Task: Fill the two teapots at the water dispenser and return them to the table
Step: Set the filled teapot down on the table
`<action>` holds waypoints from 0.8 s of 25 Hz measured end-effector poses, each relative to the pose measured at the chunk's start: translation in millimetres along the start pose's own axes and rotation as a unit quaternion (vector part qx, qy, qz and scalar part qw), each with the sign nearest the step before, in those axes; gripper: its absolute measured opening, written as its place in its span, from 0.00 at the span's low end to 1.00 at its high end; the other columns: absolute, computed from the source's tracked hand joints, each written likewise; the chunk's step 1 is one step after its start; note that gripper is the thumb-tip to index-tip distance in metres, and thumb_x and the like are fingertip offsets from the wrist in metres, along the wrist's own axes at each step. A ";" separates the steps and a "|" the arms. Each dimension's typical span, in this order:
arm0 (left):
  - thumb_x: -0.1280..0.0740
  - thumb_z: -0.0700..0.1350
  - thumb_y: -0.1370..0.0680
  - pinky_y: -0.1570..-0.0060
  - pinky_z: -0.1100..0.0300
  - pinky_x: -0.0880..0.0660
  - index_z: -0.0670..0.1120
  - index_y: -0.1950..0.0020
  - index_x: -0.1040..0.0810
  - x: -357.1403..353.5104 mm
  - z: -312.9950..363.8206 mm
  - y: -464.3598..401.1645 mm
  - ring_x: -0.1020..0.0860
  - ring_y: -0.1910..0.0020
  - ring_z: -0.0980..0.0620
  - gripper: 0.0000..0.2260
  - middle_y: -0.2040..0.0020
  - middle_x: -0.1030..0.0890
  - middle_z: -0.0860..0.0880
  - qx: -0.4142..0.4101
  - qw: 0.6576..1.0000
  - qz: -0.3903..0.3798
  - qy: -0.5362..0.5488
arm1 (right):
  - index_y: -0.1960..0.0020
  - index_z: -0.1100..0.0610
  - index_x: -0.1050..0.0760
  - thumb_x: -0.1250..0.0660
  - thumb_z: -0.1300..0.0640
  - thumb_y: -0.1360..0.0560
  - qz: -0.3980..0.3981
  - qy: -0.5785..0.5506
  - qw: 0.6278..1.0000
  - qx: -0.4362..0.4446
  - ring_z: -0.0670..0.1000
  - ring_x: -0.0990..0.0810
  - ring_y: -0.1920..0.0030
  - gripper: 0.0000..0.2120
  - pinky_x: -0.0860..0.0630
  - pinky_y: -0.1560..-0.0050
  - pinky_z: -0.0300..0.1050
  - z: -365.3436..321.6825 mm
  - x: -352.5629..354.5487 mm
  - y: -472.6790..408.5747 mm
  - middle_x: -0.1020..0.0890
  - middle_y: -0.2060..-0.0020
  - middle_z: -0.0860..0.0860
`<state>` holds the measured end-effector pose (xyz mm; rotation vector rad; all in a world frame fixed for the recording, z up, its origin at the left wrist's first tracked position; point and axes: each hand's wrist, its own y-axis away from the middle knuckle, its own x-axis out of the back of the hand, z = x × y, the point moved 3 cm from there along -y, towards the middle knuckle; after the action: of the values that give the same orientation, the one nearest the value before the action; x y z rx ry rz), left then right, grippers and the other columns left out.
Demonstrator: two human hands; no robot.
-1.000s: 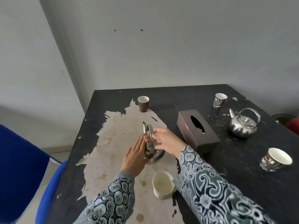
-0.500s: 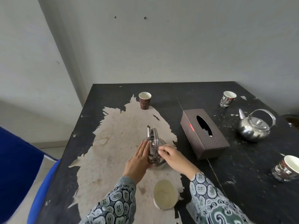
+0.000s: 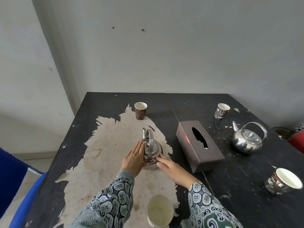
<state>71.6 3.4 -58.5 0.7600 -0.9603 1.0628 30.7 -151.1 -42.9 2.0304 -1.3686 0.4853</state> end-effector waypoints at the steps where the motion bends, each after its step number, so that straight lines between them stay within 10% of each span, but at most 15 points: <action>1: 0.36 0.44 0.23 0.25 0.54 0.54 0.44 0.25 0.63 2.1 -0.1 3.4 0.58 0.24 0.54 0.39 0.22 0.60 0.50 0.007 1.000 -0.014 0.003 | 0.29 0.52 0.39 0.47 0.47 0.21 0.001 0.003 1.000 -0.008 0.47 0.41 0.27 0.22 0.45 0.33 0.38 2.1 2.6 8.3 0.39 0.26 0.49; 7: 0.41 0.42 0.21 0.24 0.50 0.51 0.39 0.25 0.61 41.5 16.2 43.4 0.56 0.23 0.48 0.33 0.22 0.57 0.43 0.038 0.999 -0.018 0.023 | 0.45 0.53 0.23 0.44 0.47 0.22 -0.013 0.022 0.997 -0.077 0.51 0.24 0.41 0.15 0.31 0.39 0.47 21.8 25.9 80.1 0.20 0.44 0.52; 20: 0.42 0.43 0.22 0.38 0.49 0.31 0.47 0.37 0.29 97.1 238.2 32.0 0.31 0.36 0.47 0.14 0.38 0.25 0.48 -0.099 0.978 0.170 0.063 | 0.59 0.48 0.23 0.40 0.61 0.25 0.179 0.016 0.984 -0.006 0.47 0.19 0.60 0.11 0.28 0.59 0.37 73.5 218.5 169.1 0.16 0.58 0.50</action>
<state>-5.2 -159.8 127.6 0.3658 -1.0909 1.2715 -42.5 -394.5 87.9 1.7619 -1.7200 0.6584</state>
